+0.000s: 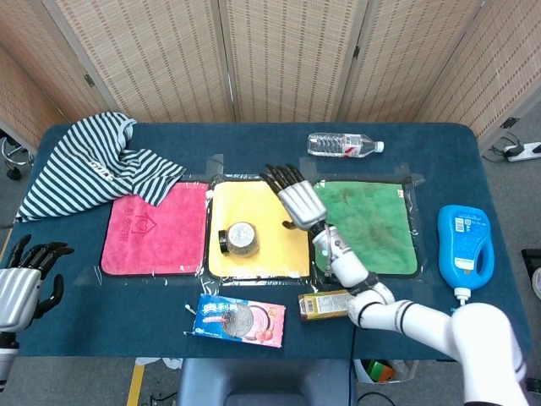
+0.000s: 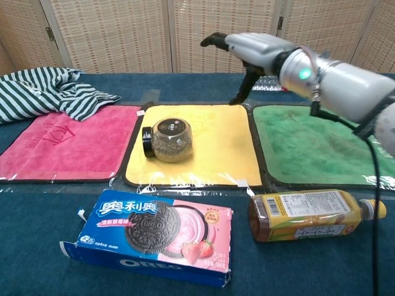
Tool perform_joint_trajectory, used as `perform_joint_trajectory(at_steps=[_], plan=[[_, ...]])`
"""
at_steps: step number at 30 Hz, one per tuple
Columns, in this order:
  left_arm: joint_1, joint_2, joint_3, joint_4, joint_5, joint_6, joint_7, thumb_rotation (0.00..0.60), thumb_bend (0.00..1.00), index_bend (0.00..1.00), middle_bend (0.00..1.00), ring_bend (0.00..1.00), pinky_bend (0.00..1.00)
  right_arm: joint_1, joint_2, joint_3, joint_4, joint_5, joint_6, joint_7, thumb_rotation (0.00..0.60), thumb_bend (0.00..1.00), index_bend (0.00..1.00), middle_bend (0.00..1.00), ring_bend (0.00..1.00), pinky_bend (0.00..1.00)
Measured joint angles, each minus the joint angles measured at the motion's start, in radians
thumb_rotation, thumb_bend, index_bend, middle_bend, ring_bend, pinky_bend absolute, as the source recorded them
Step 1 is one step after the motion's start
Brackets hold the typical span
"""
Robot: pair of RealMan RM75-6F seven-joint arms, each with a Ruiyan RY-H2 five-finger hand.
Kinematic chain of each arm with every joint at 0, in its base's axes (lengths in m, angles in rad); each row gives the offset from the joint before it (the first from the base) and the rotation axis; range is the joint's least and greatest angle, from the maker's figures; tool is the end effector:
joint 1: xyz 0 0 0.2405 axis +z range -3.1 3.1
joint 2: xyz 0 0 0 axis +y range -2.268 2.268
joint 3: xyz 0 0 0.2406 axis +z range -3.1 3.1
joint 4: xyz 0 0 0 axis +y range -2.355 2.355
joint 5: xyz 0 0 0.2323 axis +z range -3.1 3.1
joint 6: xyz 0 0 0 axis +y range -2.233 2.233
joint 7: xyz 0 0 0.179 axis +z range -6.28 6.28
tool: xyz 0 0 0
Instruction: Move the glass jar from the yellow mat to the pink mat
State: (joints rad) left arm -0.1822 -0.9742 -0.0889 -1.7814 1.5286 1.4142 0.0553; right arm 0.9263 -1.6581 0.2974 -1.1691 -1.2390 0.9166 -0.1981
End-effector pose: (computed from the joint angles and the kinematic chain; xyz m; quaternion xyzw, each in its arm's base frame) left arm -0.2537 0.2488 0.1512 -0.6381 -0.3475 -0.4065 0.5539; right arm -0.0646 -0.4440 -0.0385 0.7387 -0.2900 0.4406 0.4195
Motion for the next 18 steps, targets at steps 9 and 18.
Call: perform_joint_trajectory(at_steps=[9, 18], plan=[[-0.174, 0.031, -0.031, 0.008, 0.102, -0.165, -0.108, 0.6, 0.62, 0.25, 0.25, 0.24, 0.09, -0.209, 0.392, -0.069, -0.384, -0.031, 0.138, -0.024, 0.6, 0.09, 0.0, 0.0, 0.0, 0.0], [-0.386, 0.023, -0.057, 0.035, 0.159, -0.383, -0.205, 0.6, 0.36, 0.26, 0.25, 0.26, 0.1, -0.375, 0.601, -0.134, -0.558, -0.125, 0.285, 0.049, 0.6, 0.09, 0.0, 0.0, 0.01, 0.0]])
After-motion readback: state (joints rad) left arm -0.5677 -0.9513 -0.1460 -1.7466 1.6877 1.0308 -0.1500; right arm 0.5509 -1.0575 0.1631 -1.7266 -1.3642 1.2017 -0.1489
